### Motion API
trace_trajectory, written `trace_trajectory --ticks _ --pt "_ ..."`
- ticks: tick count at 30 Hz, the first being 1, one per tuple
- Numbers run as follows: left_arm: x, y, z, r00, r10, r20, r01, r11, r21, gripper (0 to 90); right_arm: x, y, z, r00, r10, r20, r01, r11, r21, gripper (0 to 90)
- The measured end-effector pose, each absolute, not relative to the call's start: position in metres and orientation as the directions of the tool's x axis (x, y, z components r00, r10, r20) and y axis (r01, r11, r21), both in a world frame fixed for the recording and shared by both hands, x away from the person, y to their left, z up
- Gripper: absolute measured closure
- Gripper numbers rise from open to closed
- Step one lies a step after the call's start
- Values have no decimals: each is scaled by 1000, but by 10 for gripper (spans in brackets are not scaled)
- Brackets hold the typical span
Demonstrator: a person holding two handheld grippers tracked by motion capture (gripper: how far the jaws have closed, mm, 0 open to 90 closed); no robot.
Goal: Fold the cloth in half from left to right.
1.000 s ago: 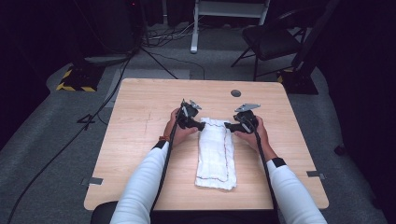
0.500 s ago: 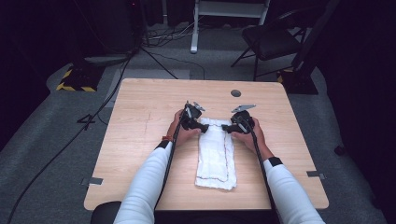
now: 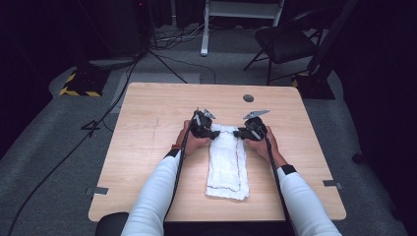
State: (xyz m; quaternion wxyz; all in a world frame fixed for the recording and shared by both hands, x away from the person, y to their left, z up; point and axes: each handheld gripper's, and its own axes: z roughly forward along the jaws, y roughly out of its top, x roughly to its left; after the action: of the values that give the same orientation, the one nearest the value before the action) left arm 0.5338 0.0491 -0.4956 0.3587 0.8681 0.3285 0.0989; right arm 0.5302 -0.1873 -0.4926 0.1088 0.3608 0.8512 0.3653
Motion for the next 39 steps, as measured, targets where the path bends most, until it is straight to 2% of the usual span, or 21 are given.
trace_trajectory --ticks 6,9,17,24,39 --pt "539 47 -493 784 613 -98 505 -537 676 712 530 -182 -491 -734 678 35 507 513 693 816" --pt "541 46 -492 784 614 -95 505 -541 673 761 532 -181 -490 -728 685 32 510 509 693 823" --pt "549 34 -490 757 653 -24 499 -555 665 790 542 -178 -488 -700 714 -3 520 512 683 833" --pt "557 30 -488 733 680 2 506 -547 667 795 550 -178 -484 -678 734 -20 514 494 701 837" --pt "556 33 -457 706 705 63 445 -512 734 813 550 -176 -455 -666 742 -79 433 470 769 843"
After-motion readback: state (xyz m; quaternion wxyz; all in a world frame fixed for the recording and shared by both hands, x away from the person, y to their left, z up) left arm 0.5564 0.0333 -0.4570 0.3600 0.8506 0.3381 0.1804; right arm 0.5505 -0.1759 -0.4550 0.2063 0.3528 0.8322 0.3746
